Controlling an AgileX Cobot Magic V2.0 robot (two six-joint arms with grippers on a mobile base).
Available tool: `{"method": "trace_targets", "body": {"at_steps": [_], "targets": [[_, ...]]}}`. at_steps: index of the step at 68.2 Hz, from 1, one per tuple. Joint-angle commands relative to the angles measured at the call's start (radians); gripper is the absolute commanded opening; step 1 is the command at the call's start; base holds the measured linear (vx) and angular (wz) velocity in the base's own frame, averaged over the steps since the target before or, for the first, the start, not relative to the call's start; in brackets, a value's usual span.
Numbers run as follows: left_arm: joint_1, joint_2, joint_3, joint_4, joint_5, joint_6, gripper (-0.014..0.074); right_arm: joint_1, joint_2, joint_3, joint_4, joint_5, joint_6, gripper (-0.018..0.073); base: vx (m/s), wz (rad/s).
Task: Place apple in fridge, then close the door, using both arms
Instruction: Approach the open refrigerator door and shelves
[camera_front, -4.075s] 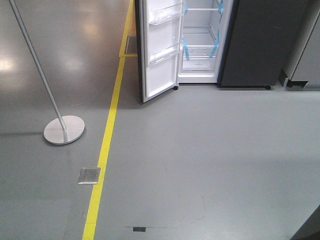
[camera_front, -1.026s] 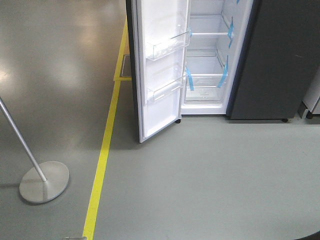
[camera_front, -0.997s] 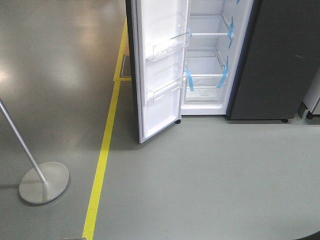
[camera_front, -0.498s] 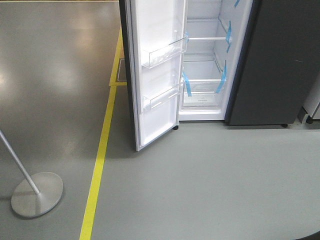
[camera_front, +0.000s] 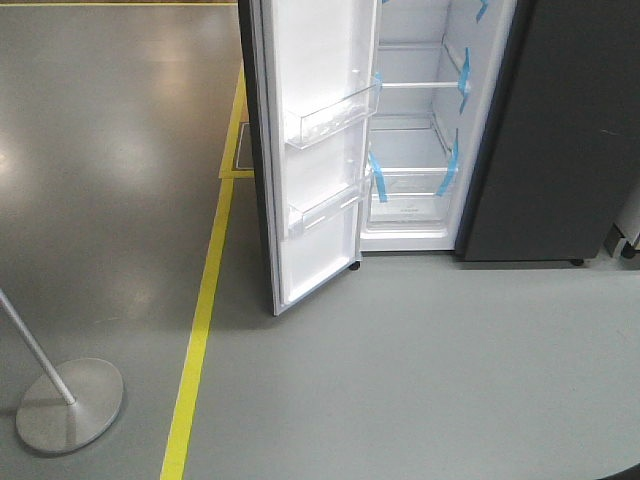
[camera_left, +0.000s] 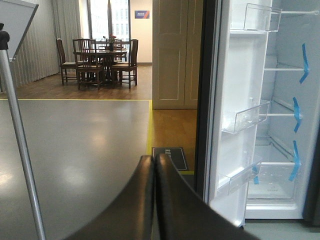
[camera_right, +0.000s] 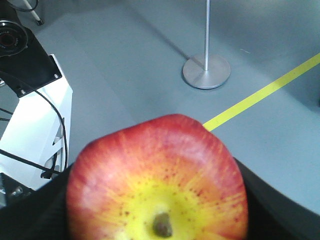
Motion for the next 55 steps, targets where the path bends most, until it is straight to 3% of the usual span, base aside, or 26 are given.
{"method": "trace_targets", "body": {"at_steps": [1, 55], "targets": [[-0.003, -0.014, 0.029, 0.0, -0.077, -0.009, -0.0006, 0.001, 0.008, -0.026, 0.064, -0.031, -0.011, 0.0134, 0.09, 0.02], [-0.003, -0.014, 0.029, 0.0, -0.077, -0.009, -0.0006, 0.001, 0.008, -0.026, 0.064, -0.031, -0.011, 0.0134, 0.09, 0.01]]}}
